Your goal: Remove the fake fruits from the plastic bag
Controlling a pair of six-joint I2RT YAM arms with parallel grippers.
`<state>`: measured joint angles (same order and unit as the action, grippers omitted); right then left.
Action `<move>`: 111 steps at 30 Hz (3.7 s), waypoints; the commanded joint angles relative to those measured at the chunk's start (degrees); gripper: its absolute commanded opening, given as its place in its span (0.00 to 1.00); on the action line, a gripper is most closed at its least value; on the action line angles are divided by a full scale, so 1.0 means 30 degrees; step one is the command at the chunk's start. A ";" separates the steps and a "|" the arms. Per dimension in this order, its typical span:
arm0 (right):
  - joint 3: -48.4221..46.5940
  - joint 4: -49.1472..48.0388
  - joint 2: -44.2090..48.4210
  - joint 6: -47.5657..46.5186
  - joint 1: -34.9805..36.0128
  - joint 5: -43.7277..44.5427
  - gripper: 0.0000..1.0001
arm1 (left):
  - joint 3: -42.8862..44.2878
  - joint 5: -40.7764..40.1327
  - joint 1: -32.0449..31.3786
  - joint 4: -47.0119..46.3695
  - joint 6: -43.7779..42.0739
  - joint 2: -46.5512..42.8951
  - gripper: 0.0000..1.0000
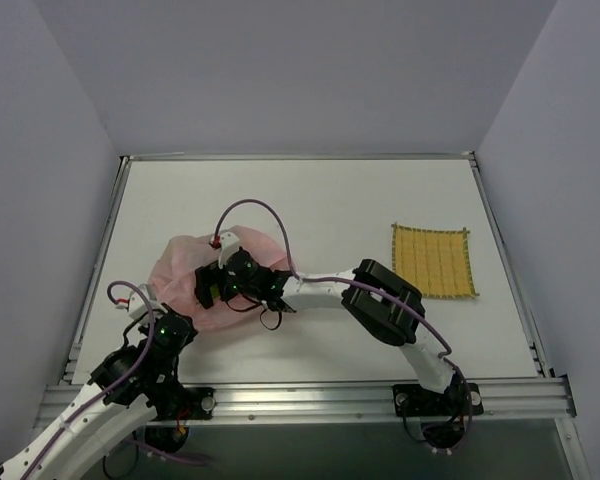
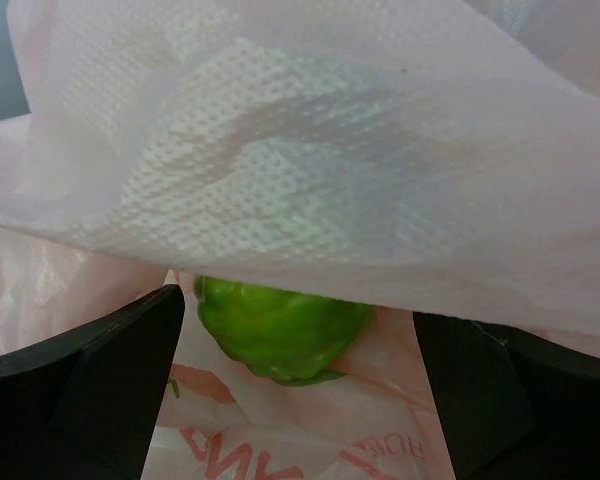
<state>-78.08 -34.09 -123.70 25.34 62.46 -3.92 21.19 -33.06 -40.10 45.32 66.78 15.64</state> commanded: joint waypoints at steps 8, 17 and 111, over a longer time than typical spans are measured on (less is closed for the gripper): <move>-0.2711 -0.0181 -0.2036 0.0371 -0.0135 -0.2062 0.97 | -0.0091 -0.0699 -0.0199 0.0977 0.1323 0.0295 0.02; -0.3504 0.1048 -0.2830 0.0253 -0.0399 -0.1944 0.98 | -0.0179 -0.0787 -0.0316 0.0919 0.1264 -0.0086 0.02; 0.5640 0.3338 1.2821 0.0692 0.1298 0.4885 0.07 | -0.1234 0.1766 -0.0404 -0.9955 -0.7263 0.1706 0.02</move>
<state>-57.49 -19.68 -81.32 28.58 64.03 12.58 16.95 -23.92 -41.19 7.97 41.54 22.59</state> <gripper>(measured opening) 0.069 0.029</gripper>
